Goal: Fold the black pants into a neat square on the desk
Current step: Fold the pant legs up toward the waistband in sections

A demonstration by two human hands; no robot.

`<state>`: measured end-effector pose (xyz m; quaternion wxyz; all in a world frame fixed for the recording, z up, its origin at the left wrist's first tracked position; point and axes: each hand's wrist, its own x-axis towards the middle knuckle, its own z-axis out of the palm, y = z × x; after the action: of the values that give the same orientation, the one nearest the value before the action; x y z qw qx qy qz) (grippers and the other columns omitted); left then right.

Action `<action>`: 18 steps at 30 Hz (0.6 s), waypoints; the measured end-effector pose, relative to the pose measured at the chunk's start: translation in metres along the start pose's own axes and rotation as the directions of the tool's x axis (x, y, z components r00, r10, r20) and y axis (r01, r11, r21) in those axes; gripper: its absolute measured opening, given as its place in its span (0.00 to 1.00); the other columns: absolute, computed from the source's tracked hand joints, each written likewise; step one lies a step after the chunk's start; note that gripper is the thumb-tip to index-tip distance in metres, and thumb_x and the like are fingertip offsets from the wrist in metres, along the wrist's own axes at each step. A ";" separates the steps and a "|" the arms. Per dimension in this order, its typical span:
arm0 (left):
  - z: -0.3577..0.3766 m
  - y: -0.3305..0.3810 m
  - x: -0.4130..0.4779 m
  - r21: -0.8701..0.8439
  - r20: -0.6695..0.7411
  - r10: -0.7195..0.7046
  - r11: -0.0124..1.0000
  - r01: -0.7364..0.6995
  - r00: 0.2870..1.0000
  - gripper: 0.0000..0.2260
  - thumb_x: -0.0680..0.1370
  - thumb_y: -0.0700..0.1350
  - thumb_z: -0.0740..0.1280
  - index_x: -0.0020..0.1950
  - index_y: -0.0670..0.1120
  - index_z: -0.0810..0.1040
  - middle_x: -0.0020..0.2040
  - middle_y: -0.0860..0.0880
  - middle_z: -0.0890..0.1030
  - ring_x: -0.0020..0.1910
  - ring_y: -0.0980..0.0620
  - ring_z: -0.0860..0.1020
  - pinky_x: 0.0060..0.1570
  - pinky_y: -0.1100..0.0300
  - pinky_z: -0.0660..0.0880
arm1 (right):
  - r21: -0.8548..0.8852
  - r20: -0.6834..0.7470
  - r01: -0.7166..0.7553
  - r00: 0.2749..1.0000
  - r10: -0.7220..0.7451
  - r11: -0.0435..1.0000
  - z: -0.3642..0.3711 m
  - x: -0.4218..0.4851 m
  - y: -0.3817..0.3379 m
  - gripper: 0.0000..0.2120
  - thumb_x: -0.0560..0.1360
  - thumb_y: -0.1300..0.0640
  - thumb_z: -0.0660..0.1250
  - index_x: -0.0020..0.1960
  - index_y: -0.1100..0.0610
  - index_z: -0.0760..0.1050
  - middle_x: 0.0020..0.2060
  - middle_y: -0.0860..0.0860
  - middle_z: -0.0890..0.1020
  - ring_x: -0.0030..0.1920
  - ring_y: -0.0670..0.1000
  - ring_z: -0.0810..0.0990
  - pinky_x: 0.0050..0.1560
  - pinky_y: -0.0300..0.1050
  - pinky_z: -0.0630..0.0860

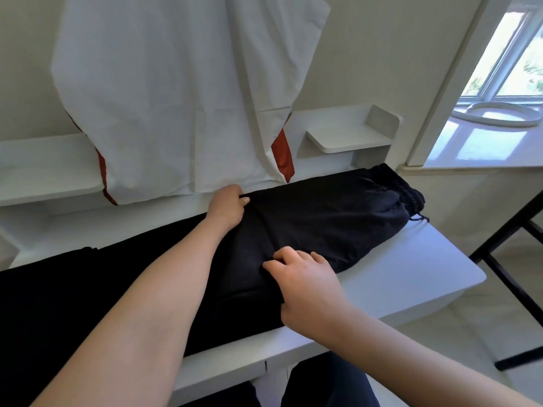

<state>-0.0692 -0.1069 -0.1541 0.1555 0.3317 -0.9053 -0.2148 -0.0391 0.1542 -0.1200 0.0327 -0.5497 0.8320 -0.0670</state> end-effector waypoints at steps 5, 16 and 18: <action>0.001 -0.005 -0.002 0.016 0.007 0.096 0.995 -0.096 0.995 0.08 0.80 0.45 0.64 0.46 0.41 0.73 0.45 0.42 0.76 0.44 0.46 0.72 0.43 0.56 0.65 | -0.060 0.135 0.010 0.991 -0.002 0.998 -0.004 0.001 -0.006 0.25 0.66 0.56 0.69 0.63 0.52 0.70 0.60 0.51 0.68 0.57 0.56 0.71 0.64 0.57 0.67; -0.003 -0.005 -0.007 0.087 0.098 0.189 0.976 -0.198 0.977 0.11 0.81 0.49 0.60 0.47 0.41 0.73 0.46 0.43 0.77 0.47 0.43 0.75 0.42 0.55 0.65 | -0.110 0.127 0.072 0.990 -0.058 0.991 0.007 -0.010 -0.002 0.27 0.64 0.48 0.65 0.62 0.52 0.65 0.60 0.50 0.67 0.58 0.57 0.68 0.63 0.58 0.65; -0.020 -0.007 -0.001 0.026 0.150 0.142 0.989 -0.147 0.978 0.14 0.82 0.50 0.58 0.48 0.41 0.76 0.49 0.43 0.79 0.51 0.42 0.76 0.46 0.56 0.66 | -0.052 0.178 0.074 0.982 -0.064 0.996 0.001 -0.012 0.005 0.31 0.66 0.41 0.63 0.67 0.49 0.65 0.64 0.48 0.66 0.62 0.55 0.67 0.67 0.57 0.63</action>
<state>-0.0558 -0.1167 -0.1401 0.0971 0.2510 -0.9399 -0.2101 -0.0392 0.1670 -0.1218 0.0877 -0.5828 0.8078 0.0051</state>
